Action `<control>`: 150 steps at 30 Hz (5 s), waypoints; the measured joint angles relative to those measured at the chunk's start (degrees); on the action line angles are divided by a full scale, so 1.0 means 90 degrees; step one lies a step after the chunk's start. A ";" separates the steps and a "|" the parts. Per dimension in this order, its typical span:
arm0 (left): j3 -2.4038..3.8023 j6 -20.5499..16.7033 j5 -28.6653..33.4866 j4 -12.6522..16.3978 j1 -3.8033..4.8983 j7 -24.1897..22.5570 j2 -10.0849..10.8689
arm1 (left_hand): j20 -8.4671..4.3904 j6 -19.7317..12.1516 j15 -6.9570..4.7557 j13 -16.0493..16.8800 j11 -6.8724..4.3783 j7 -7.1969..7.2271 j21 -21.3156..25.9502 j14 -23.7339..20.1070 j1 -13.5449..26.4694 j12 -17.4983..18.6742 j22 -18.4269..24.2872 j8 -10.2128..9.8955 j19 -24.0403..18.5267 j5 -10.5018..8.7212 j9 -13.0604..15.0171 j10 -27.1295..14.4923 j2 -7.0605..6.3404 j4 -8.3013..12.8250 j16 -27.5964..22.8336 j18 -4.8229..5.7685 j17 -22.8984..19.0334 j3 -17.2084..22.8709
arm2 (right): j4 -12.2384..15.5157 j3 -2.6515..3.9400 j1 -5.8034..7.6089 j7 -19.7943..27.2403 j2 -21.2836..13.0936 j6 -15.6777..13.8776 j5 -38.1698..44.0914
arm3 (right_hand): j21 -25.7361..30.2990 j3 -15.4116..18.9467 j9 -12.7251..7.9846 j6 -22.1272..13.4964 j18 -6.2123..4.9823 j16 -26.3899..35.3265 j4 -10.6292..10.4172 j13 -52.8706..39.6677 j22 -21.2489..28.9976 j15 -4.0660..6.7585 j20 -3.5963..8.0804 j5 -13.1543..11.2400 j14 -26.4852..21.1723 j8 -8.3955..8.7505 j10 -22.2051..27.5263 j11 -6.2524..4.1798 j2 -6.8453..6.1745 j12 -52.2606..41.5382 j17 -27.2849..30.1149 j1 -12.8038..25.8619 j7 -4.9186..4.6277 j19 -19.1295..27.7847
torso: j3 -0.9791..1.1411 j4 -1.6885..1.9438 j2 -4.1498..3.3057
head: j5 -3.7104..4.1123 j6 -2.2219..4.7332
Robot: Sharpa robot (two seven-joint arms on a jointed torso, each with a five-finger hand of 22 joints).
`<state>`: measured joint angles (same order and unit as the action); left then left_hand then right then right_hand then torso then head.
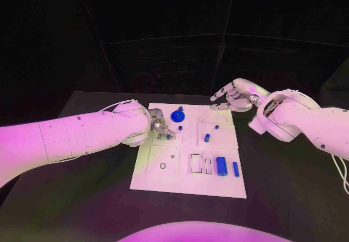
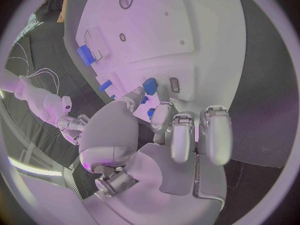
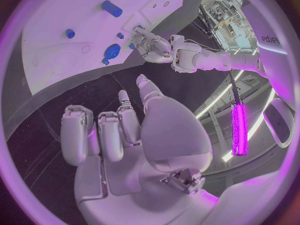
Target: Assemble the parts on the task board
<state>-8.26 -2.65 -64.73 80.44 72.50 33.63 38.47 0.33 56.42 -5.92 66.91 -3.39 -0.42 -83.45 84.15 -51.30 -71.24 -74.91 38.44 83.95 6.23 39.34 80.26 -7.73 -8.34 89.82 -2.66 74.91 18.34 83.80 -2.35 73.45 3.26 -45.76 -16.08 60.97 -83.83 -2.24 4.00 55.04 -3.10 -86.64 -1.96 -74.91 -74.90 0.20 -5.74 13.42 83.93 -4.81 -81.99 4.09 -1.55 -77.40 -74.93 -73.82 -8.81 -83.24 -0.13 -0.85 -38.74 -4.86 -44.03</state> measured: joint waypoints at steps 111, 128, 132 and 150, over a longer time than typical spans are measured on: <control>0.0424 0.2176 0.0208 -0.2832 0.0384 -0.0474 -0.1110 | 0.0133 -0.0387 0.0171 -0.0552 0.0285 -0.0315 0.0458 -0.0011 -0.1660 0.0322 -0.0003 -0.0818 0.0004 -0.0348 -0.1064 -0.0421 0.1044 -0.0428 0.0000 -0.0001 0.0000 -0.2372 | -0.0154 -0.0001 -0.0001 0.0009 0.0149 0.0040 -0.0006 | 0.0000 0.0051 0.0000 0.0022 0.0000 0.0027 -0.0016 0.0000 0.0000 0.0000 0.0000 0.0100 0.0000 -0.0032 0.0024 -0.0024 0.0033 0.0003 0.0000 -0.0033 0.0022 0.0000 | -0.0009 -0.0012 -0.0022 | -0.0074 0.0114; 0.0424 0.2170 0.0270 -0.2773 0.0375 -0.0471 -0.1086 | 0.0133 -0.0342 0.0171 -0.0545 0.0285 -0.0316 0.0458 -0.0011 -0.1714 0.0296 -0.0003 -0.0818 0.0004 -0.0348 -0.1069 -0.0421 0.1050 -0.0389 0.0000 0.0000 0.0000 -0.2368 | -0.0186 -0.0001 -0.0001 0.0011 0.0163 0.0037 -0.0006 | 0.0000 0.0051 0.0000 0.0022 0.0000 0.0027 -0.0016 0.0000 -0.0005 0.0000 0.0000 0.0100 0.0000 -0.0032 0.0023 -0.0023 0.0033 0.0004 0.0001 -0.0033 0.0023 0.0000 | -0.0009 -0.0011 -0.0018 | -0.0117 0.0115; 0.0424 0.2150 0.0282 -0.2763 0.0375 -0.0470 -0.1084 | 0.0133 -0.0309 0.0170 -0.0545 0.0271 -0.0283 0.0458 -0.0011 -0.1920 0.0296 -0.0002 -0.0792 0.0004 -0.0348 -0.1089 -0.0407 0.1223 -0.0269 0.0000 0.0000 0.0000 -0.2248 | -0.0189 -0.0001 -0.0001 0.0012 0.0168 0.0037 -0.0006 | 0.0026 0.0051 0.0000 0.0022 0.0000 0.0027 -0.0016 0.0000 -0.0004 0.0000 0.0000 0.0099 0.0000 -0.0032 0.0023 -0.0023 0.0033 0.0004 0.0001 -0.0033 0.0022 0.0000 | -0.0010 -0.0010 -0.0018 | -0.0118 0.0108; 0.0424 0.1833 0.0777 -0.2438 0.0376 -0.0517 -0.0839 | 0.0133 -0.0476 0.0101 -0.0629 0.0225 -0.0281 0.0491 -0.0011 -0.2219 0.0371 -0.0002 -0.0539 0.0004 -0.0398 -0.1083 -0.0440 0.1114 0.0290 0.0000 0.0000 0.0000 0.0138 | -0.0223 -0.0001 -0.0001 0.0012 0.0173 0.0040 -0.0006 | 0.0026 0.0050 0.0000 0.0022 0.0000 0.0027 -0.0016 0.0000 -0.0003 0.0000 0.0000 0.0123 0.0000 -0.0032 0.0023 -0.0023 0.0033 0.0004 0.0002 -0.0033 0.0022 0.0000 | -0.0006 -0.0009 -0.0016 | -0.0120 0.0070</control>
<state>-4.44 13.85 -57.73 58.50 75.88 28.97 30.92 1.53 52.14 -5.01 61.25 -1.36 -2.94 -79.03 84.05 -71.27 -67.89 -74.92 33.59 83.99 2.65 29.60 76.30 2.29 -5.73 89.82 -2.65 74.91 19.58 81.79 -2.36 73.45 3.37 -44.21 -15.72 60.92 -83.59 -1.78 4.00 55.24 -3.10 -86.40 -2.11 -74.91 -74.93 0.20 -5.74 14.53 83.93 -5.10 -81.78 3.88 -1.25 -77.37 -74.91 -74.12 -8.60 -83.24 -0.19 -0.92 -38.89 -5.94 -43.40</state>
